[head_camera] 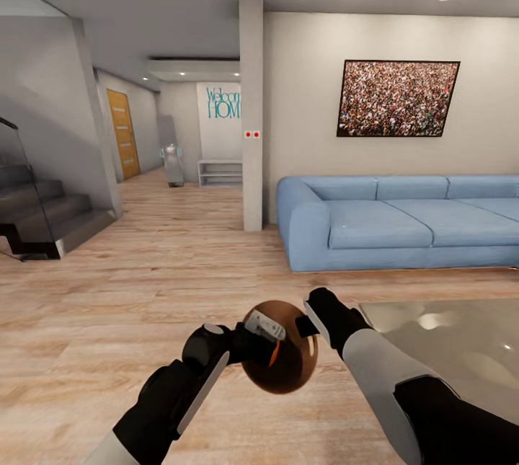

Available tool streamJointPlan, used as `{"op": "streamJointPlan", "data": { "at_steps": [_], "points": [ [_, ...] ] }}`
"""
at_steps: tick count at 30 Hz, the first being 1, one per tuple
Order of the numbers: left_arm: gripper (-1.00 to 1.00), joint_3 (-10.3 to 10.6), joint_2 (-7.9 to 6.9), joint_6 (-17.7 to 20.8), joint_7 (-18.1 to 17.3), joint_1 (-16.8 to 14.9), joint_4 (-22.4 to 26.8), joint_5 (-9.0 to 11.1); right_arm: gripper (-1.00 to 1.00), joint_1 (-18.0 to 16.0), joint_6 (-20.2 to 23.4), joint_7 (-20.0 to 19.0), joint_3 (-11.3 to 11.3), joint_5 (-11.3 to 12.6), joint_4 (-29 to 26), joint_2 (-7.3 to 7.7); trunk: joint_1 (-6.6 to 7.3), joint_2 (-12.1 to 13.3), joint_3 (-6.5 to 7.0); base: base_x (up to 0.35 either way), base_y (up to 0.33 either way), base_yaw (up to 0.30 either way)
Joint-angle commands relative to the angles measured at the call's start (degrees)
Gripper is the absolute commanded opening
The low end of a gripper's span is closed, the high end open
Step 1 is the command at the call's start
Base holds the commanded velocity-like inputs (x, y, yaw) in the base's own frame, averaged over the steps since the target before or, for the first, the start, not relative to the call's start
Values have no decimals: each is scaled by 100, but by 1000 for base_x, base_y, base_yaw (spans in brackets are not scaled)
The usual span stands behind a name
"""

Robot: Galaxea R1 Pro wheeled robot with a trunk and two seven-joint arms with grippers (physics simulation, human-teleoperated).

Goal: Put the three can of soda from the living room inside the tash can in the kitchen.

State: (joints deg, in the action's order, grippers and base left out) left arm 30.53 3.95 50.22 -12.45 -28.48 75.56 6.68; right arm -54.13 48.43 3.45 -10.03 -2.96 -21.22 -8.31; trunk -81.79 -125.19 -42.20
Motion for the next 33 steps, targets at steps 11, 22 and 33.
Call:
{"op": "streamJointPlan", "data": {
  "at_steps": [11,22,33],
  "points": [
    [-100,38,4,-7,21,1,-113,2,-100,-4,-1,7,10,23,-5,-17,0,-1,1,0,0,0],
    [-100,41,9,-132,23,1,-177,-6,-100,-6,-1,7,10,23,-5,-21,0,-1,1,0,0,0],
    [-100,41,27,-215,23,1,-399,-6,-100,-5,-1,7,10,23,-5,-42,0,-1,1,0,0,0]
  ]
}}
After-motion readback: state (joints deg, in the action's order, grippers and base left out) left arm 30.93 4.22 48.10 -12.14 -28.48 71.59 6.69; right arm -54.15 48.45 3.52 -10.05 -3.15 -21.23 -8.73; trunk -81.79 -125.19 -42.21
